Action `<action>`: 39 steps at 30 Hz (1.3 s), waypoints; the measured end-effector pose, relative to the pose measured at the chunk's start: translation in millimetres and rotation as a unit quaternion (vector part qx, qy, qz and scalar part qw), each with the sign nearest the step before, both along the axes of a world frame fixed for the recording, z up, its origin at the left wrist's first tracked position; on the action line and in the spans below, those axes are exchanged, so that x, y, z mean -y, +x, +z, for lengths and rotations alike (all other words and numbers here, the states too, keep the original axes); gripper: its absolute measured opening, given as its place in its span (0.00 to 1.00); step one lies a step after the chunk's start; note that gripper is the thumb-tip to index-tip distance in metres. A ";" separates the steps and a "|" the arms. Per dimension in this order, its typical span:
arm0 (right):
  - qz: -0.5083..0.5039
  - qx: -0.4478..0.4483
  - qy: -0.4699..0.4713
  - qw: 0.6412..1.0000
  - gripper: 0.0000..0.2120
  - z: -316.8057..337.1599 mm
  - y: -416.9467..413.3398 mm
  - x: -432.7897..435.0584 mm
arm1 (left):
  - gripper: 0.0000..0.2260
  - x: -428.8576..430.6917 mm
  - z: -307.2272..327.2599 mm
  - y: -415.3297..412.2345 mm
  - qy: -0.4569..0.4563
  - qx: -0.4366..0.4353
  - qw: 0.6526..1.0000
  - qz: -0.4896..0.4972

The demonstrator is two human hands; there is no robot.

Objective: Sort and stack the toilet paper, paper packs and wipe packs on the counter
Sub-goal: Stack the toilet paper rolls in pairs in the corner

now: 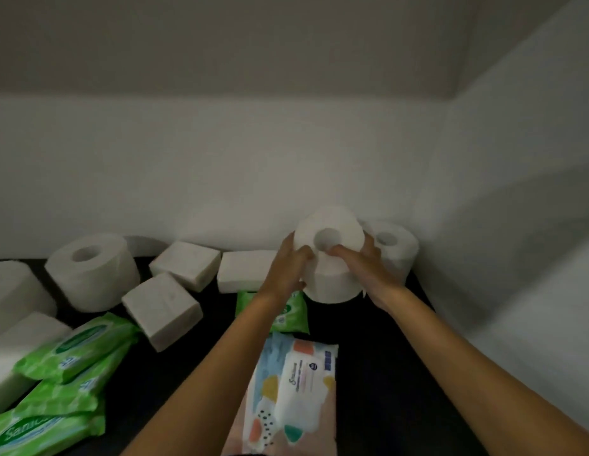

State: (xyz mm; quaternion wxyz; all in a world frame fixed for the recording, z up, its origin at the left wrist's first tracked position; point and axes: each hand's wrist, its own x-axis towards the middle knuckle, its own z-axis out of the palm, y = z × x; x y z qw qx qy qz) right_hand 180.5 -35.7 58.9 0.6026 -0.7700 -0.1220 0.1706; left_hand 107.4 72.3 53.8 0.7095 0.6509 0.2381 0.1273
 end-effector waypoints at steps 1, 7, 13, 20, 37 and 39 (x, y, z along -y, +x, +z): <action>-0.010 -0.001 -0.004 1.000 0.37 -9.0 6.1 -0.7 | 0.23 -0.2 -7.1 7.6 -0.010 -0.008 1.000 0.000; -0.051 0.018 -0.007 0.999 0.36 -45.8 31.6 -21.2 | 0.23 -17.4 -40.5 48.2 -0.037 -0.069 0.997 0.022; -0.038 -0.002 -0.024 0.999 0.39 -58.2 51.1 -33.1 | 0.24 -35.5 -54.4 71.8 -0.020 -0.096 0.995 0.018; -0.035 -0.015 -0.028 0.999 0.38 -60.1 64.6 -39.8 | 0.23 -47.7 -57.5 85.2 -0.003 -0.097 0.995 0.016; 0.009 0.029 0.100 0.995 0.22 -84.7 37.0 -15.2 | 0.43 -47.0 -60.2 73.6 0.191 -0.085 0.975 -0.072; 0.035 0.049 0.066 0.996 0.21 -91.5 38.0 -8.1 | 0.44 -47.2 -59.8 70.9 0.264 -0.116 0.952 -0.103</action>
